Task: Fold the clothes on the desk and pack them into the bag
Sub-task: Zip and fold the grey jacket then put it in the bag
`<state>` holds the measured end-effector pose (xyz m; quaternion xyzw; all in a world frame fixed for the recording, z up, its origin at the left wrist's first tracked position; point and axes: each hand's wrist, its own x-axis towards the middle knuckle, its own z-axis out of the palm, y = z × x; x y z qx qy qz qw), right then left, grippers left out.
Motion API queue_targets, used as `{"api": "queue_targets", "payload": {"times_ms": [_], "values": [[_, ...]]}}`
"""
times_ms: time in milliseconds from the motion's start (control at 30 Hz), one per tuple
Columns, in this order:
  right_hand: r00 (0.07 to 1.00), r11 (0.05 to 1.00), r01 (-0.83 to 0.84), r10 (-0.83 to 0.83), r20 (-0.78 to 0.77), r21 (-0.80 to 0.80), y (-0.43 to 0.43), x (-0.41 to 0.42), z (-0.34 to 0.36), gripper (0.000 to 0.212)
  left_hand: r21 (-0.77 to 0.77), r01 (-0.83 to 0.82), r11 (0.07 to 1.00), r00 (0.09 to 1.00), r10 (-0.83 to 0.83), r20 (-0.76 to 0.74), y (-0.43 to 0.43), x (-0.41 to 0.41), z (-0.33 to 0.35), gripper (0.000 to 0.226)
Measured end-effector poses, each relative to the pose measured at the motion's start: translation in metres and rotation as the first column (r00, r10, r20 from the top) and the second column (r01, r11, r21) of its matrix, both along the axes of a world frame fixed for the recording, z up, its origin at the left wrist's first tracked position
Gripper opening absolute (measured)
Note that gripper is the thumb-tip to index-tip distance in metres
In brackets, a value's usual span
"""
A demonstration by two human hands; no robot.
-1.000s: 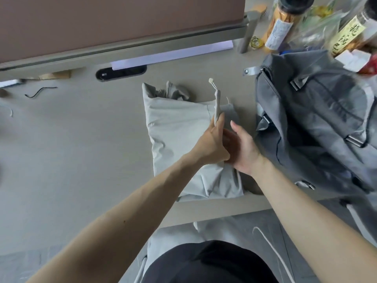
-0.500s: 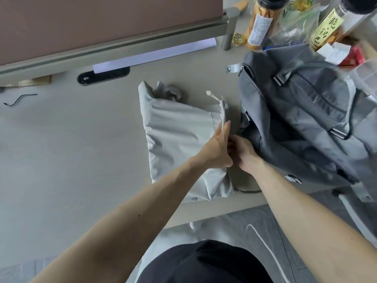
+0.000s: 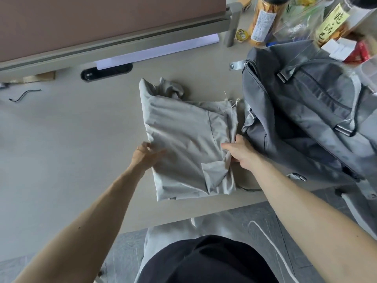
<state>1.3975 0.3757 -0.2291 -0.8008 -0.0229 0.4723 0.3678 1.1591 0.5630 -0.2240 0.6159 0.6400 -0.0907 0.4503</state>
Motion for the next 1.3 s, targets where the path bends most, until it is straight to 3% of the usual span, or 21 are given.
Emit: {"api": "queue_targets", "payload": {"times_ms": [100,300,367,467,500,567,667,733,833,900,967,1167,1233,1300], "values": [[0.996,0.998,-0.05,0.052,0.071,-0.033,0.014,-0.009,-0.004,0.024,-0.114,0.043,0.993,0.998,-0.038,0.047,-0.005,-0.013,-0.002,0.029],[0.992,0.99,-0.127,0.125,0.027,0.066,0.07,-0.032,-0.003,0.042,0.096,-0.187,0.978,0.976,0.173,0.134,0.033,-0.062,0.003,0.019],[0.954,0.975,-0.22,0.221,0.203,-0.027,0.09,-0.038,-0.002,0.047,0.13,-0.209,0.969,0.974,0.195,0.115,0.049,-0.081,0.004,0.022],[0.75,0.938,-0.338,0.317,0.58,-0.076,0.1,-0.049,0.01,0.052,0.09,-0.13,0.987,0.992,0.13,0.009,0.054,-0.097,0.01,0.051],[0.67,0.906,-0.423,0.334,0.662,-0.029,0.1,-0.056,0.013,0.052,0.06,-0.09,0.994,0.995,0.092,-0.03,0.051,-0.1,0.013,0.061],[0.501,0.738,-0.674,0.489,0.714,-0.033,0.097,-0.071,0.017,0.06,0.022,-0.033,0.999,0.996,0.035,-0.077,0.042,-0.105,0.015,0.074],[0.294,0.406,-0.904,0.82,0.49,-0.137,0.092,-0.098,0.006,0.079,-0.06,-0.03,0.998,0.999,0.028,-0.043,0.035,-0.123,0.01,0.086],[0.247,0.34,-0.928,0.869,0.43,-0.154,0.09,-0.108,-0.001,0.075,-0.081,-0.009,0.997,1.0,0.006,-0.027,0.032,-0.133,0.008,0.087],[0.161,0.297,-0.927,0.866,0.473,-0.228,0.084,-0.104,0.002,0.043,-0.025,-0.009,1.0,1.0,0.009,0.016,0.027,-0.141,0.004,0.085],[0.114,0.291,-0.932,0.802,0.587,-0.217,0.068,-0.095,0.007,0.023,-0.008,-0.021,1.0,0.999,0.021,0.046,0.023,-0.143,0.003,0.081],[0.107,0.331,-0.923,0.708,0.698,-0.194,0.042,-0.086,0.004,0.02,0.023,-0.025,0.999,0.999,0.024,0.048,0.019,-0.146,0.002,0.079],[0.117,0.365,-0.888,0.767,0.631,-0.28,0.001,-0.075,-0.014,0.023,0.155,0.116,0.981,0.993,-0.12,0.016,0.01,-0.153,0.0,0.103],[0.147,0.399,-0.867,0.777,0.612,-0.298,0.006,-0.08,-0.004,0.02,0.291,0.115,0.95,0.991,-0.13,0.031,0.007,-0.15,0.003,0.095],[0.209,0.527,-0.815,0.655,0.726,-0.241,0.013,-0.089,0.007,0.021,0.476,0.126,0.871,0.983,-0.173,0.057,0.007,-0.145,0.004,0.077]]}}
